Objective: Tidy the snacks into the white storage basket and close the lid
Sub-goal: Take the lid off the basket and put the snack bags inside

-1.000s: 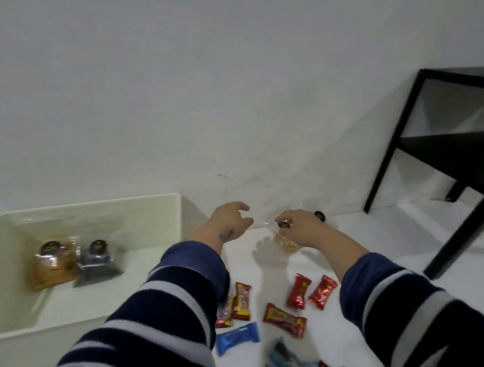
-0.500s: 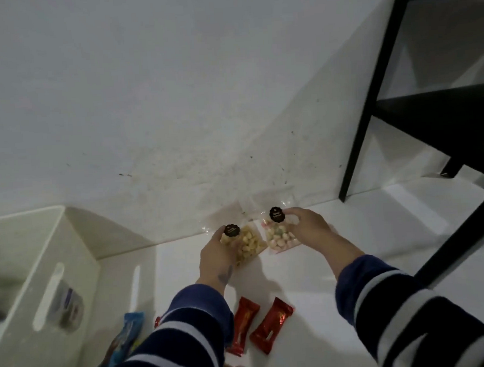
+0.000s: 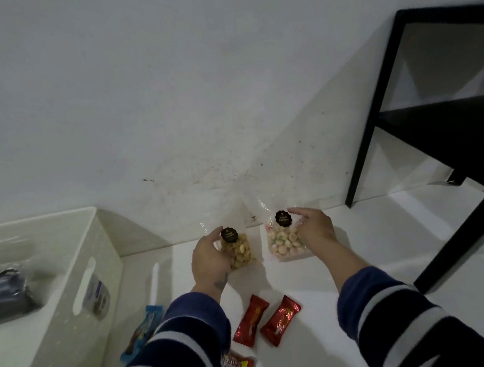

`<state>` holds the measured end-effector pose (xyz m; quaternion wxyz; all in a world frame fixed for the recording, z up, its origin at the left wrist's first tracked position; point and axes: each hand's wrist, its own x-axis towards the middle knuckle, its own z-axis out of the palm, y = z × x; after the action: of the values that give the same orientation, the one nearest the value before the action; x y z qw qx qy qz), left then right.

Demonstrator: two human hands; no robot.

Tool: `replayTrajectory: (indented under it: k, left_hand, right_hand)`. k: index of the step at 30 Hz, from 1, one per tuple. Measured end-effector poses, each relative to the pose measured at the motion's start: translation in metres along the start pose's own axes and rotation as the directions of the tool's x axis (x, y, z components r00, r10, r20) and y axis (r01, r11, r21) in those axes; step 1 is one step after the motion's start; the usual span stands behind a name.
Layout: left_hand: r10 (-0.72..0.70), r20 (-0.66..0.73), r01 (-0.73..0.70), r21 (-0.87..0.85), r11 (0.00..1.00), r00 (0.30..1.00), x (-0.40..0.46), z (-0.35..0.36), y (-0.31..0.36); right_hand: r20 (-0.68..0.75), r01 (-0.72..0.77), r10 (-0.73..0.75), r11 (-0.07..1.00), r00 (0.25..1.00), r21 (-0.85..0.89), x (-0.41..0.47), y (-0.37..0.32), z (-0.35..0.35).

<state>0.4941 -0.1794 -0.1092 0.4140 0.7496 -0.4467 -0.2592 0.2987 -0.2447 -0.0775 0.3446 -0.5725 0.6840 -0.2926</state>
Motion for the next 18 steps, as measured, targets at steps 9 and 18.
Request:
replayTrajectory:
  k: [9, 18]
  left_hand:
    - [0.184, -0.105, -0.197, -0.128, 0.972, 0.977, 0.002, -0.128, 0.033]
    - [0.221, -0.196, -0.245, -0.109, 0.963, 0.955, 0.014, -0.302, 0.007]
  right_hand:
    - [-0.073, 0.193, -0.199, 0.977, 0.977, -0.086, -0.071, -0.117, 0.001]
    - [-0.010, 0.351, -0.360, 0.915, 0.933, -0.200, -0.159, -0.252, 0.083]
